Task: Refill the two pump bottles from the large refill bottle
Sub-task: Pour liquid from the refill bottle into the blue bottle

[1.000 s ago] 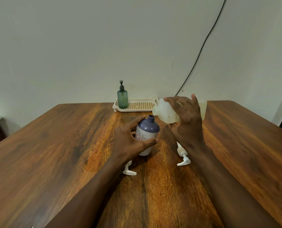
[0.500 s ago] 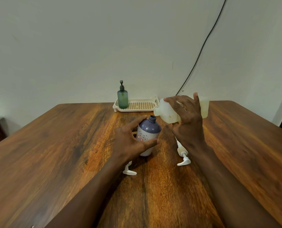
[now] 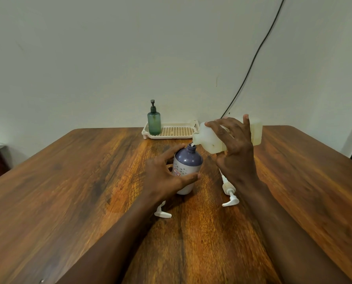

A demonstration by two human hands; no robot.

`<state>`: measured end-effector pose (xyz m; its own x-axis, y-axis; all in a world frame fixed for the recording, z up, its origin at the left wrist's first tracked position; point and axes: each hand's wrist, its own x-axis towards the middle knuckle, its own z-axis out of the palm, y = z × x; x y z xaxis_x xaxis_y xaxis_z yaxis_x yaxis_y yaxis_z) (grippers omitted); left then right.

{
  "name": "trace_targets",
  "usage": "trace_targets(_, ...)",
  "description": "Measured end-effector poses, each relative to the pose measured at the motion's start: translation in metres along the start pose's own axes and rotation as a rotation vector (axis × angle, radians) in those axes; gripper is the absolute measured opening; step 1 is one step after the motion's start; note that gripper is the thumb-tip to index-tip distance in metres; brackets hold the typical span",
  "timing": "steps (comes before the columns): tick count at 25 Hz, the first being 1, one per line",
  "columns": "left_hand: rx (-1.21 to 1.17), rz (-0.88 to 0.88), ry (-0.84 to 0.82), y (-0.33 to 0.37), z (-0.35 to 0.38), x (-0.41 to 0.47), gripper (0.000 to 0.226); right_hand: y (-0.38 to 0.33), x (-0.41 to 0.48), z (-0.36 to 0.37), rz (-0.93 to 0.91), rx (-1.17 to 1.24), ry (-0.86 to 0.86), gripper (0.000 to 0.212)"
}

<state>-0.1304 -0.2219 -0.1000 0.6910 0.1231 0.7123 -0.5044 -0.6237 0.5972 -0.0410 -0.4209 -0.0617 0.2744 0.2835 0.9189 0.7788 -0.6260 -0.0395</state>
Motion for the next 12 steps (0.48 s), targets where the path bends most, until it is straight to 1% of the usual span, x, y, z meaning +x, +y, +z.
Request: trace_targets(12, -0.011, -0.009, -0.006, -0.0030, 0.0019, -0.0011, 0.084, 0.0039, 0.0018, -0.0006, -0.007, -0.006, 0.023, 0.091)
